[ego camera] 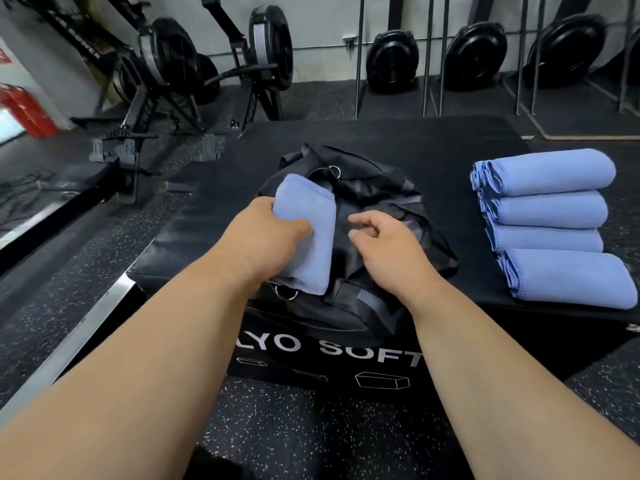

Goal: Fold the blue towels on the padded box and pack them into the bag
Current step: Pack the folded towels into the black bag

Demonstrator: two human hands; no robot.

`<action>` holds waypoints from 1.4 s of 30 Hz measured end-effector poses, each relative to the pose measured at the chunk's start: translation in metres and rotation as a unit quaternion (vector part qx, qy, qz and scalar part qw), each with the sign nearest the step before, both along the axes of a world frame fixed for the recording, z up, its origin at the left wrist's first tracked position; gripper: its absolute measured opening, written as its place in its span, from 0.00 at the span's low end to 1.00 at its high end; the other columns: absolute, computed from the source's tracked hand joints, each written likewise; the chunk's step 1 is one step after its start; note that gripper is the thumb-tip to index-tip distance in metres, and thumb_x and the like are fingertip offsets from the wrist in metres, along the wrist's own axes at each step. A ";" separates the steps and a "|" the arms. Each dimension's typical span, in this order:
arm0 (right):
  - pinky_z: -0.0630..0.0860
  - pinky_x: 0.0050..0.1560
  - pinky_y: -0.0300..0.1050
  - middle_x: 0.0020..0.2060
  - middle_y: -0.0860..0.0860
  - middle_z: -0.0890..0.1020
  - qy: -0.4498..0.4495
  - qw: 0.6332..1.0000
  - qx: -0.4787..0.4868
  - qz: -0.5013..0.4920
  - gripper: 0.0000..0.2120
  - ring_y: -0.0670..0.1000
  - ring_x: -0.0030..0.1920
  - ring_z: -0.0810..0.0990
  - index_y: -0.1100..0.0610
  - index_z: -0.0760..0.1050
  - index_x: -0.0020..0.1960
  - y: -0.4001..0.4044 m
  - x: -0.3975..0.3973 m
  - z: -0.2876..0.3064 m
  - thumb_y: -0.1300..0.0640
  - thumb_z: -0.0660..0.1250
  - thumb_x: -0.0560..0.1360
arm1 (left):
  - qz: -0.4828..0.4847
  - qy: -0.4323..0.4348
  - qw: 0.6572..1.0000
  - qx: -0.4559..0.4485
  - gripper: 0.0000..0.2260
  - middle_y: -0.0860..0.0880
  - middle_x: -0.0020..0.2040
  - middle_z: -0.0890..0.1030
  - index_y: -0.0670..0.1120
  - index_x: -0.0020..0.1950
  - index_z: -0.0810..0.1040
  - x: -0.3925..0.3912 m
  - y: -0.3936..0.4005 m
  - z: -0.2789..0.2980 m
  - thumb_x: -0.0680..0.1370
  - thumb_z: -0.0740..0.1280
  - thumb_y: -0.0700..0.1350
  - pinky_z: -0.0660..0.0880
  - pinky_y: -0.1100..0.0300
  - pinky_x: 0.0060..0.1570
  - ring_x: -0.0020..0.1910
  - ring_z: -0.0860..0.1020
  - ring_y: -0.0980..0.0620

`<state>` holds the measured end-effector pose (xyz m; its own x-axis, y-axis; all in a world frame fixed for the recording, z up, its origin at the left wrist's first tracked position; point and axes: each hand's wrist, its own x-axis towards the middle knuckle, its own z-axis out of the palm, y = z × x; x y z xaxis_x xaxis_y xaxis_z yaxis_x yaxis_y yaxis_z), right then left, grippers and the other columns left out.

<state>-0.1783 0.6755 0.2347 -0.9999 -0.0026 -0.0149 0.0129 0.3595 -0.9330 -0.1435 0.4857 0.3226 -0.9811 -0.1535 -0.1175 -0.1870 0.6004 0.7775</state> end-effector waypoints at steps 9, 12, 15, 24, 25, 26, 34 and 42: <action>0.73 0.64 0.49 0.68 0.49 0.80 0.010 0.900 0.374 0.224 0.20 0.55 0.68 0.76 0.43 0.73 0.75 -0.017 -0.052 -0.009 0.49 0.63 0.83 | 0.012 -0.012 0.998 -0.067 0.04 0.43 0.52 0.86 0.48 0.51 0.80 -0.007 -0.013 -0.003 0.77 0.69 0.44 0.81 0.46 0.51 0.50 0.84 0.42; 0.75 0.62 0.51 0.65 0.51 0.81 0.007 0.878 0.402 0.259 0.14 0.57 0.64 0.78 0.47 0.75 0.68 -0.022 -0.060 -0.019 0.51 0.61 0.84 | 0.005 -0.018 0.996 -0.084 0.05 0.47 0.48 0.86 0.46 0.50 0.79 -0.009 -0.015 -0.008 0.75 0.69 0.45 0.81 0.46 0.50 0.46 0.83 0.41; 0.75 0.63 0.52 0.64 0.50 0.82 0.007 0.870 0.410 0.274 0.16 0.57 0.65 0.78 0.46 0.73 0.71 -0.022 -0.062 -0.019 0.52 0.61 0.83 | 0.019 -0.012 0.997 -0.076 0.03 0.47 0.50 0.86 0.50 0.49 0.80 -0.012 -0.019 -0.011 0.76 0.69 0.45 0.81 0.48 0.51 0.47 0.84 0.46; 0.71 0.52 0.49 0.53 0.47 0.80 0.009 0.887 0.386 0.251 0.13 0.57 0.58 0.79 0.46 0.74 0.62 -0.022 -0.056 -0.018 0.57 0.60 0.80 | 0.037 -0.025 0.998 -0.052 0.09 0.50 0.49 0.86 0.52 0.54 0.80 -0.016 -0.021 -0.016 0.74 0.72 0.49 0.82 0.44 0.56 0.49 0.84 0.47; 0.71 0.50 0.50 0.48 0.45 0.79 0.012 0.890 0.384 0.245 0.10 0.56 0.55 0.78 0.47 0.73 0.57 -0.022 -0.055 -0.018 0.57 0.60 0.79 | 0.039 -0.026 0.998 -0.050 0.10 0.50 0.50 0.86 0.52 0.54 0.80 -0.015 -0.020 -0.017 0.74 0.73 0.49 0.82 0.44 0.56 0.49 0.84 0.47; 0.70 0.49 0.51 0.45 0.43 0.78 0.017 0.894 0.379 0.239 0.07 0.56 0.52 0.78 0.47 0.72 0.53 -0.023 -0.054 -0.019 0.57 0.59 0.79 | 0.040 -0.026 0.998 -0.047 0.10 0.50 0.50 0.85 0.53 0.54 0.80 -0.015 -0.021 -0.018 0.74 0.73 0.49 0.82 0.44 0.56 0.49 0.84 0.47; 0.71 0.41 0.55 0.35 0.51 0.76 0.058 0.944 0.295 0.134 0.07 0.57 0.39 0.73 0.56 0.66 0.40 0.000 -0.035 -0.005 0.55 0.61 0.73 | 0.042 -0.026 0.998 -0.043 0.06 0.49 0.49 0.85 0.52 0.52 0.79 -0.013 -0.021 -0.019 0.76 0.72 0.47 0.81 0.49 0.52 0.48 0.83 0.47; 0.68 0.37 0.53 0.32 0.52 0.74 0.075 0.960 0.268 -0.044 0.11 0.57 0.37 0.72 0.58 0.66 0.38 0.027 0.003 0.015 0.55 0.65 0.74 | 0.013 -0.043 0.996 -0.082 0.06 0.45 0.45 0.83 0.43 0.52 0.79 -0.010 -0.006 -0.015 0.77 0.67 0.44 0.73 0.53 0.42 0.43 0.80 0.45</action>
<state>-0.1748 0.7027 0.2496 -0.9868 0.0505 0.1539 -0.0543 0.7917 -0.6085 -0.1538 0.4793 0.3076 -0.9642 -0.2020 -0.1716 -0.2649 0.7123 0.6499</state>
